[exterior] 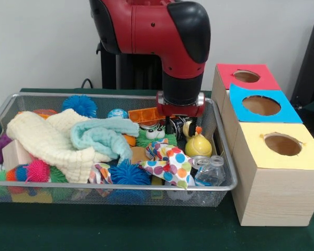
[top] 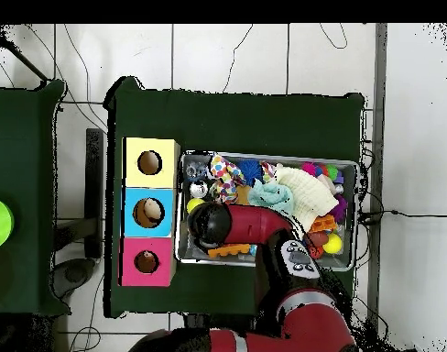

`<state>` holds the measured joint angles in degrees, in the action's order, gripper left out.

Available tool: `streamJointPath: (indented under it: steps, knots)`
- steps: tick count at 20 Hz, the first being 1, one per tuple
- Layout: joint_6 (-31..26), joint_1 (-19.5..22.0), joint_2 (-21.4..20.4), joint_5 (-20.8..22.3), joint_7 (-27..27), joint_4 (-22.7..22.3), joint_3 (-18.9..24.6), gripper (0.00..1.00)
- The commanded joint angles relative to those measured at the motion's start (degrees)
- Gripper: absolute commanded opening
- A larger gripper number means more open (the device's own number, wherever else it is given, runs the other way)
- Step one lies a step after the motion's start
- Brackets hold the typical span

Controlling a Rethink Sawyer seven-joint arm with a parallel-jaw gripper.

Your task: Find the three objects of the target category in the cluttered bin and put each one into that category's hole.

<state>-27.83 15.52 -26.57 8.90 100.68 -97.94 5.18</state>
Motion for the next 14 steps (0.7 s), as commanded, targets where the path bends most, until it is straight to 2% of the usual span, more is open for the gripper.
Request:
streamJointPath:
  steps: [1, 9, 14]
  knots:
    - [-4.9, 2.2, 3.3, -0.9, 0.8, 0.3, 6.4, 1.00]
    - [-7.9, 2.6, 0.9, -2.8, 2.0, -1.8, 8.5, 1.00]
    - [-7.0, 1.8, 2.5, -2.1, 2.5, -0.4, 7.8, 1.00]
